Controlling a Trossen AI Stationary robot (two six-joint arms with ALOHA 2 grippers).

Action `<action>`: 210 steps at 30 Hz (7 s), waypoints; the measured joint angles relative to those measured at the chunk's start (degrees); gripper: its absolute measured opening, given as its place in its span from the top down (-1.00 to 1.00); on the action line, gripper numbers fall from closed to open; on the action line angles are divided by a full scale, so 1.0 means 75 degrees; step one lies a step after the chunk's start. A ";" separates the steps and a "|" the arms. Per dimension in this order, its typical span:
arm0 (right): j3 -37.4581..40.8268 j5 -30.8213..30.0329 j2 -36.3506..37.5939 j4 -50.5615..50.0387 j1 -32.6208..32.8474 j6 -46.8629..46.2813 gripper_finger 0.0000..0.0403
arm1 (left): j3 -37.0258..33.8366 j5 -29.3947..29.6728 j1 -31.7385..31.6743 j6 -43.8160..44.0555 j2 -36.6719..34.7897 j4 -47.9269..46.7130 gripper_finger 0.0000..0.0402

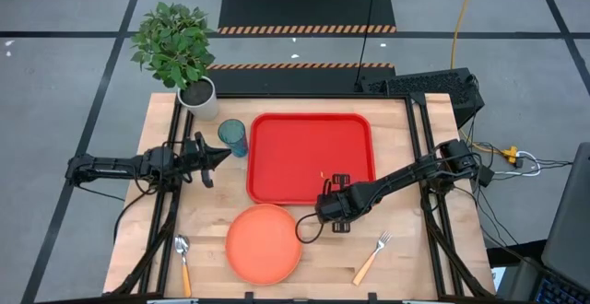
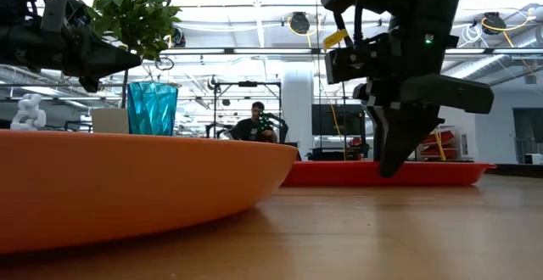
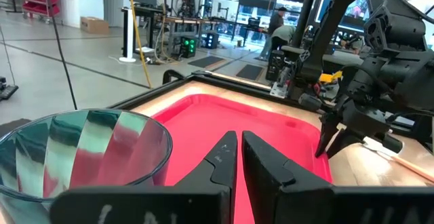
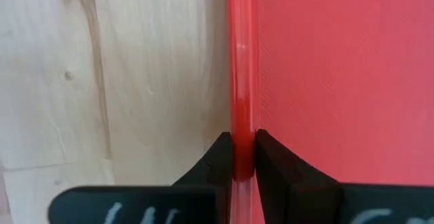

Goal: Pick and place plate/cup/fork/spoon on tray
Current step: Prepare the red serving tray

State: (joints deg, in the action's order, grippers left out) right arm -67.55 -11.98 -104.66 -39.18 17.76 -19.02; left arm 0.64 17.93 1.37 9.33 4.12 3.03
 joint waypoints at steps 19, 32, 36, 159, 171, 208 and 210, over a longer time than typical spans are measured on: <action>0.0000 0.0033 0.0000 -0.0172 -0.0004 0.0021 0.73 | 0.0000 0.0000 0.0000 0.0031 0.0000 -0.0009 0.87; 0.0000 0.0029 0.0000 -0.0050 0.0017 0.0054 0.69 | 0.0000 0.0000 0.0000 0.0008 0.0000 -0.0011 0.87; 0.0000 -0.0026 0.0000 -0.0152 0.0015 0.0216 0.69 | 0.0000 -0.0003 0.0000 0.0008 0.0000 -0.0009 0.87; 0.0004 0.0185 0.0679 0.2007 -0.2423 0.2278 0.89 | -0.0006 0.0000 0.0001 0.0183 0.0308 -0.0006 0.87; -0.0012 -0.0988 0.2055 0.0428 -0.1637 0.0344 0.55 | -0.0004 0.0000 0.0000 0.0233 0.0408 0.0003 0.87; 0.2340 0.0387 0.1489 0.0555 -0.1891 0.0352 1.00 | -0.0006 0.0012 0.0002 0.0228 0.0411 0.0023 0.87; 0.2337 0.0405 0.1275 0.0599 -0.1893 0.0605 0.99 | -0.0006 0.0012 0.0000 0.0227 0.0409 0.0020 0.87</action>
State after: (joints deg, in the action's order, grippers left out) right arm -50.02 -8.95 -95.10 -34.68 3.56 -14.47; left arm 0.60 18.02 1.37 11.03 7.19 3.18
